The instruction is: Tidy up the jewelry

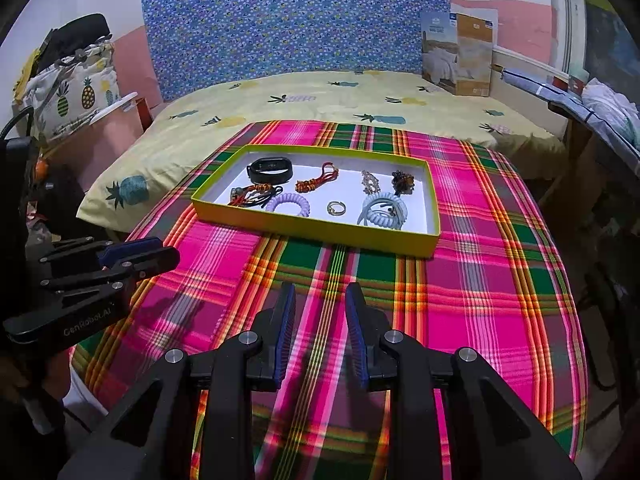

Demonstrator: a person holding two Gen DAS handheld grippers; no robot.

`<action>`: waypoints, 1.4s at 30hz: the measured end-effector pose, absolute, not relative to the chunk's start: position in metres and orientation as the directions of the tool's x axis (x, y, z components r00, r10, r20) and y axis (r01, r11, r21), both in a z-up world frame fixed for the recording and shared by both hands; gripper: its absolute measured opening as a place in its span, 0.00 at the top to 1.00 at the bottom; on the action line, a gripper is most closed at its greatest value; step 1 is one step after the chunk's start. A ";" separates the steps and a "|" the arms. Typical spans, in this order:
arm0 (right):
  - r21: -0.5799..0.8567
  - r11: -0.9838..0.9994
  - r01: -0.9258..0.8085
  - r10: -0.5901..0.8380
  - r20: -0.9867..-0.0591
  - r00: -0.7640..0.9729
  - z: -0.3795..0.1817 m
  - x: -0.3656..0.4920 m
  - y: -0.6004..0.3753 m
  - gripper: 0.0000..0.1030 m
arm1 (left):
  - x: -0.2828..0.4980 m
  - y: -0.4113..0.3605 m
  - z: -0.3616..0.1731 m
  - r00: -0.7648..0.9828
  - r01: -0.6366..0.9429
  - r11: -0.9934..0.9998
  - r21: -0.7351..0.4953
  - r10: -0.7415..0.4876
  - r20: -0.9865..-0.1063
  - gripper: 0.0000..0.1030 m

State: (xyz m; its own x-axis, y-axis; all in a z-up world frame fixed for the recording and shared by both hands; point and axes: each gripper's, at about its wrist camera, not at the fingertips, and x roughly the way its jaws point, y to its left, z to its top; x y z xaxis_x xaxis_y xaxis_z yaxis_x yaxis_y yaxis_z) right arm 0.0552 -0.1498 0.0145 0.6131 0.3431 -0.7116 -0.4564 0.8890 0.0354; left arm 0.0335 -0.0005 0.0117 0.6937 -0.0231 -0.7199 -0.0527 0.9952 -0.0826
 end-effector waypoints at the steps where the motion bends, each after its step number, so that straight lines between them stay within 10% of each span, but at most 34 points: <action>1: 0.034 0.889 -0.456 0.343 -0.711 0.614 0.015 0.054 -0.150 0.75 | 0.033 -0.001 0.012 0.694 -0.051 0.995 -0.080 -0.022 -0.720 0.77; 42: 0.035 0.887 -0.460 0.340 -0.722 0.602 0.012 0.055 -0.145 0.75 | 0.034 -0.001 0.008 0.690 -0.051 0.994 -0.094 -0.033 -0.723 0.77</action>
